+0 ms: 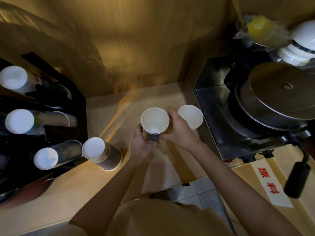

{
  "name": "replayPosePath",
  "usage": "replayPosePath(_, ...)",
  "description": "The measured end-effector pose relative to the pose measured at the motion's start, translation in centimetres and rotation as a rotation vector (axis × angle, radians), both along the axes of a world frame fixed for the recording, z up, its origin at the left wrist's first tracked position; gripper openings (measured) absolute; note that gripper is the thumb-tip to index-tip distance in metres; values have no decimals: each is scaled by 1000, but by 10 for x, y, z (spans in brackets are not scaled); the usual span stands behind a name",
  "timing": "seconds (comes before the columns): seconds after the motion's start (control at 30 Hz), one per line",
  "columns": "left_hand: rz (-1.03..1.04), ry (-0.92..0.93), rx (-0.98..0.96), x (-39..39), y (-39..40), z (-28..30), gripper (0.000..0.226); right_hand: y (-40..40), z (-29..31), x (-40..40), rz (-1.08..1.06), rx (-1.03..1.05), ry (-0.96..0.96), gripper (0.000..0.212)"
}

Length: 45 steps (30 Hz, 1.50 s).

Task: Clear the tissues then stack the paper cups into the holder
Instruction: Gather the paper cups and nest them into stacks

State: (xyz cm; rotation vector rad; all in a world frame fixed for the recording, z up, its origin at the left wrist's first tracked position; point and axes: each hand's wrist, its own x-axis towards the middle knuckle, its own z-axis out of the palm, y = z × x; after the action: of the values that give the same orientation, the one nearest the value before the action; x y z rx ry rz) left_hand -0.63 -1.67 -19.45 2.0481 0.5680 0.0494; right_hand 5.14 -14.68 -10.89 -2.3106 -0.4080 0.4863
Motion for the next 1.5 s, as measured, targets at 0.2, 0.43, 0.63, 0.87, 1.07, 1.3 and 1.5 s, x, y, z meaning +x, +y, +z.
replayPosePath(0.2, -9, -129, 231, -37, 14, 39, 43, 11, 30, -10, 137, -55, -187, 61)
replayPosePath(0.43, 41, -344, 585, -101, 59, 107, 21, 69, 42, -29, 434, -21, -346, 36)
replayPosePath(0.63, 168, -59, 722, -154, 87, 64, 26, 121, 34, -50, 781, -84, -373, 70)
replayPosePath(0.87, 77, 386, 475, -145, 98, 0, 70, 152, 7, -61, 934, -267, -262, 80)
replayPosePath(1.07, 85, 393, 227, -125, 92, -12, 74, 147, 0, -52, 801, -117, -119, 70)
replayPosePath(1.3, 192, 35, 73, -108, 93, 15, 59, 115, 26, -13, 406, 163, -28, 68)
replayPosePath(1.5, 308, -301, -303, -81, 105, 78, 55, 76, 55, 12, 0, 574, 136, 52)
